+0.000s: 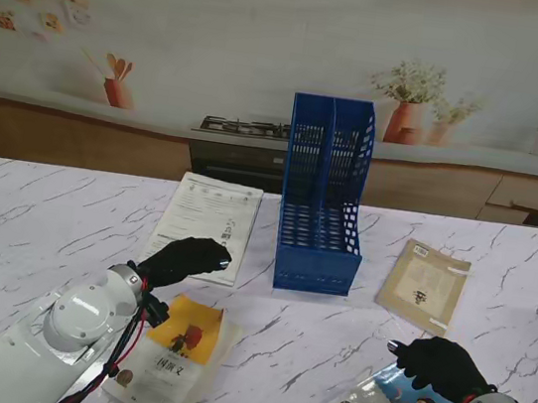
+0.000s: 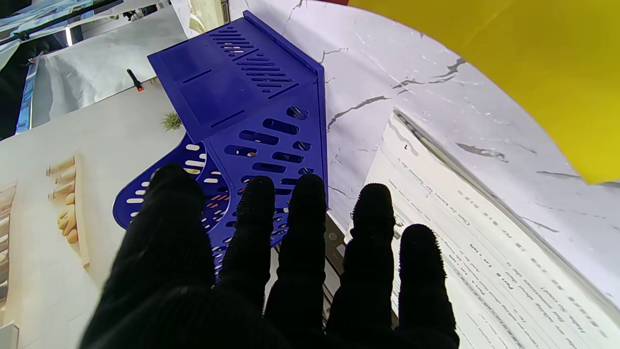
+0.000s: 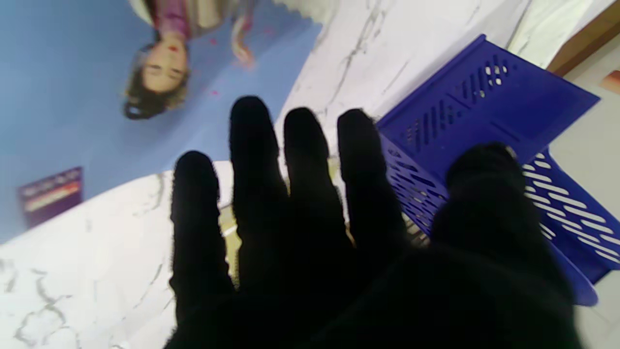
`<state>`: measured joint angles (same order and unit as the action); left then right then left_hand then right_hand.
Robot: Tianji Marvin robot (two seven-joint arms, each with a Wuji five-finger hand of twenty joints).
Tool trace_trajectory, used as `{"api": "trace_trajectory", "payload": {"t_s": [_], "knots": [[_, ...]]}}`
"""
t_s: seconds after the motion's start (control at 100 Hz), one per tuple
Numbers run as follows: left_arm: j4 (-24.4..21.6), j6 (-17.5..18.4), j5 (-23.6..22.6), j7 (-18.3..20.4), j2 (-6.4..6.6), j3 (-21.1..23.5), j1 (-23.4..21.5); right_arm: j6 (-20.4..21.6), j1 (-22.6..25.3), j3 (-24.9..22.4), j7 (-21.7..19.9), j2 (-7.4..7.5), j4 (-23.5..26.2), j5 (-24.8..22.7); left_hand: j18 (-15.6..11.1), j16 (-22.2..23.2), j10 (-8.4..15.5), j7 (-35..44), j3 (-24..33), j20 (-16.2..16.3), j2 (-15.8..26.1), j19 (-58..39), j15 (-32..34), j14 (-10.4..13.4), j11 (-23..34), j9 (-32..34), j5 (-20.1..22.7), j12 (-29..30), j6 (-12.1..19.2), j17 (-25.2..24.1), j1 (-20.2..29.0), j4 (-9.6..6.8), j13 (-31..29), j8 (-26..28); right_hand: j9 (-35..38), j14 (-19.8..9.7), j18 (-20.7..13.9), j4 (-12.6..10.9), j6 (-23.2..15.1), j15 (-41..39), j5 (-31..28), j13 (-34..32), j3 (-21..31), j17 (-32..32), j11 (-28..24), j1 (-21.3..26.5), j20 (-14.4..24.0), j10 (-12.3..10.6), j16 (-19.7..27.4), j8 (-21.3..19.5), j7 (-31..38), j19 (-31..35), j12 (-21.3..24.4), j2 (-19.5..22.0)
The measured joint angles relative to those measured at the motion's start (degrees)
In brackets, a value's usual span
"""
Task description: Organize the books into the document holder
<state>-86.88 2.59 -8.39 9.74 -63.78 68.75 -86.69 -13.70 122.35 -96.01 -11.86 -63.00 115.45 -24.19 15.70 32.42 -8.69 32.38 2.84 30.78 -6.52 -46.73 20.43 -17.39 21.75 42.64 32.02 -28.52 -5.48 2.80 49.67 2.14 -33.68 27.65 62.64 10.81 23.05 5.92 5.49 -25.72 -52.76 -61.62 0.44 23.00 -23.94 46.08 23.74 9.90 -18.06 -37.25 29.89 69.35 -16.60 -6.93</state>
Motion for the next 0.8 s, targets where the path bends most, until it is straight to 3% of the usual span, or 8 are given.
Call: {"api": "trace_trajectory", "payload": {"t_s": [0.17, 0.33, 0.46, 0.66, 0.73, 0.8], "knots": [[1.4, 0.7, 0.5, 0.8, 0.08, -0.9, 1.3, -3.1, 2.4, -1.1, -3.1, 0.70, 1.7, -2.2, 0.5, 0.0, 0.0, 0.1, 0.0, 0.0, 0.0, 0.0, 0.0, 0.0, 0.0, 0.0, 0.0, 0.0, 0.0, 0.0, 0.0, 0.00, 0.0, 0.0, 2.3, 2.5, -0.1, -0.6, 1.3, 0.4, -2.8, -1.1, -0.7, -0.5, 0.2, 2.0, -0.1, 1.8, 0.0, 0.1, 0.1, -0.7, 0.6, 0.1], [1.8, 1.0, 0.6, 0.9, 0.07, -1.1, 1.6, -4.9, 3.8, -1.6, -6.7, 1.22, 2.6, -4.2, 0.5, 0.0, 0.0, 0.6, 0.0, 0.0, 0.0, -0.7, 0.4, 0.0, 0.0, 0.0, 0.0, 0.0, 0.0, 0.2, 0.0, 0.00, 0.0, 0.0, 8.5, 4.0, -0.4, -0.6, 1.5, -3.0, -7.2, -7.2, -0.7, 5.4, -0.6, 2.7, 0.4, 2.6, 0.1, 0.1, 2.9, 1.0, 0.6, 0.6], [1.8, 1.0, 0.6, 1.4, 0.09, -1.1, 1.6, -6.2, 4.2, -2.0, -13.3, 2.35, 2.9, -5.6, 0.6, -0.2, 0.0, 0.6, 0.0, 0.0, 0.0, -1.4, 0.5, 0.0, 0.0, 0.0, 0.6, 0.0, 0.0, 0.7, 0.0, 0.00, 0.0, 0.0, 9.5, 4.1, -0.4, -0.6, 1.5, -4.1, -7.2, -8.4, -0.7, 8.2, -0.6, 4.1, 1.0, 2.6, 0.1, 0.1, 3.5, 1.5, 0.5, 1.3], [1.7, 0.9, 0.5, 1.6, 0.17, -1.1, 1.6, -8.0, 3.3, -1.0, -17.9, 3.83, 1.9, -6.2, 0.9, -0.2, 0.0, 0.6, 0.0, 0.0, 0.0, -1.9, 0.9, 0.0, 0.0, 0.0, 0.6, 0.0, 0.0, 0.7, 0.0, 0.00, 0.0, 0.0, 8.5, 3.8, -0.4, -0.6, 1.5, -1.3, -6.4, -7.6, -0.1, 8.2, 3.2, 4.8, 1.0, 2.2, 1.3, 2.1, 2.7, 1.4, 1.3, 3.4], [1.7, 0.9, 0.5, 1.4, 0.18, -1.1, 1.6, -8.2, 2.5, -0.5, -19.3, 4.25, 0.9, -5.7, 0.9, -0.2, 0.0, 0.7, 0.0, 0.0, 0.0, -1.9, 0.9, 0.0, 0.0, 0.0, 0.6, 0.0, 0.0, 0.7, 0.0, 0.00, 0.0, 0.0, 8.7, 3.3, -0.5, -0.6, 1.4, -2.1, -5.3, -7.5, -0.1, 7.2, 0.9, 5.2, -0.1, 0.5, 1.0, 2.8, 1.1, 1.2, 1.1, 3.5], [1.7, 0.9, 0.5, 1.3, 0.18, -1.3, 1.7, -8.0, 1.5, 0.1, -19.0, 4.59, -0.3, -4.8, 0.9, -0.2, 0.0, 0.7, 0.0, -0.3, 0.0, -1.9, 0.9, 0.0, 0.0, 0.0, 0.6, 0.0, 0.0, 0.7, 0.0, 0.00, 0.0, 0.0, 8.8, 3.4, -0.2, -0.6, 1.4, -4.7, -3.9, -8.2, -0.1, 7.3, -2.6, 5.5, -0.5, 0.2, 0.2, 3.4, -0.1, 2.1, 0.3, 3.8]]}}
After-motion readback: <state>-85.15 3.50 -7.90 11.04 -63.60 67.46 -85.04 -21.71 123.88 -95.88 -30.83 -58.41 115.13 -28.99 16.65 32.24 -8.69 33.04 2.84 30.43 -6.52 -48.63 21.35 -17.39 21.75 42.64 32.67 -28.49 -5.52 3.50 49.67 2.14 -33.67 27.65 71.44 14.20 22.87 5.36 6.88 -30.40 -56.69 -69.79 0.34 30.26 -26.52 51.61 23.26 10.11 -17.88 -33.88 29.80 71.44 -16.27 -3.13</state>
